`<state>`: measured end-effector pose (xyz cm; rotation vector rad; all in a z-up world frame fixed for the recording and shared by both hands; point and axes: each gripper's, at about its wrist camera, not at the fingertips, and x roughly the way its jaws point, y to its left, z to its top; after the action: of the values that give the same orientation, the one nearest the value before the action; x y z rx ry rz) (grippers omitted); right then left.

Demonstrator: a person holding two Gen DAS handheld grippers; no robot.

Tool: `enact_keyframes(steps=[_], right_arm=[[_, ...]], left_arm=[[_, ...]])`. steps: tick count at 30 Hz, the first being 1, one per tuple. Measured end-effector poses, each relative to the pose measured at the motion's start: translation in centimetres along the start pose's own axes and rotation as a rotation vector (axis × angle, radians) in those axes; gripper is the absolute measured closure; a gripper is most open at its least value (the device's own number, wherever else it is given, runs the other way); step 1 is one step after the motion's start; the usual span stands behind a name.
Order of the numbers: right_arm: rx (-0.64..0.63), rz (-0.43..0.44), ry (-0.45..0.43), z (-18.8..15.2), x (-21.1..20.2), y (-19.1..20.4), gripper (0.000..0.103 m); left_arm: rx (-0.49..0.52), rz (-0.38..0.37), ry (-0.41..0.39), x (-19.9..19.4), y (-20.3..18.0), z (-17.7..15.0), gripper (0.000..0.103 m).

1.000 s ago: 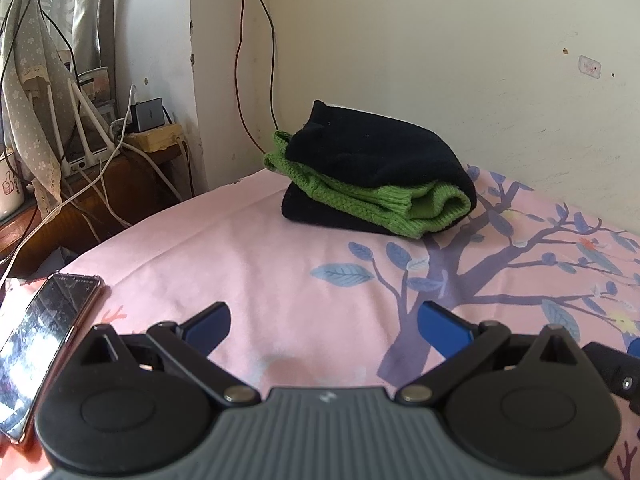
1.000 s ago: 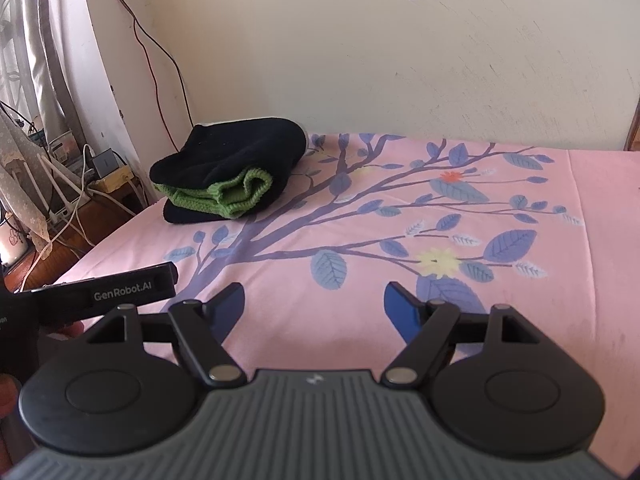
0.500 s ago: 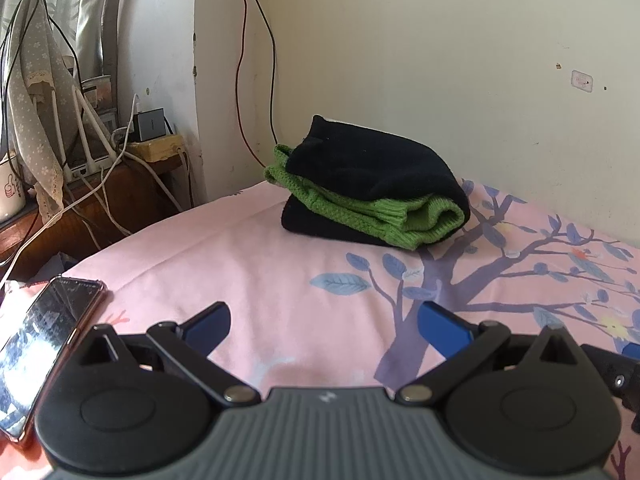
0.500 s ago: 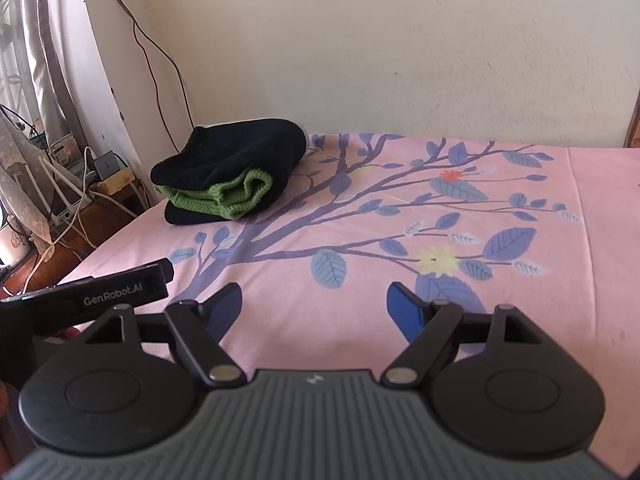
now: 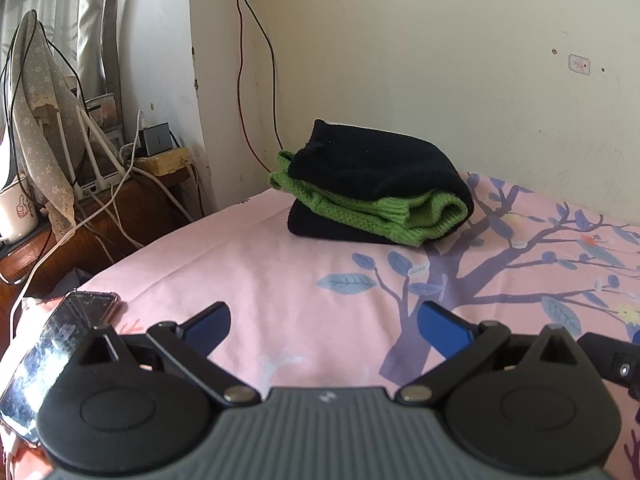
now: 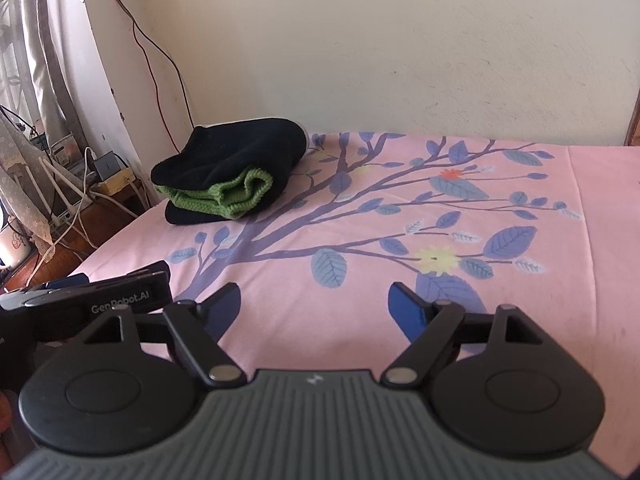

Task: Fold small clothes

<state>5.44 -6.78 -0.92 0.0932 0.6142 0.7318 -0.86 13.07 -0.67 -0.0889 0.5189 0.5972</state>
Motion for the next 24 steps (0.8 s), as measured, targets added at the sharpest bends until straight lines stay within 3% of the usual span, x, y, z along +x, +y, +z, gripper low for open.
enact_keyframes(steps=[12, 24], right_arm=[[-0.013, -0.001, 0.000, 0.00, -0.04, 0.11, 0.020], [-0.017, 0.000, 0.002, 0.05, -0.03, 0.17, 0.020]], left_arm=[[-0.033, -0.071, 0.046, 0.37, 0.65, -0.08, 0.000], [-0.021, -0.066, 0.044, 0.33, 0.44, -0.09, 0.000]])
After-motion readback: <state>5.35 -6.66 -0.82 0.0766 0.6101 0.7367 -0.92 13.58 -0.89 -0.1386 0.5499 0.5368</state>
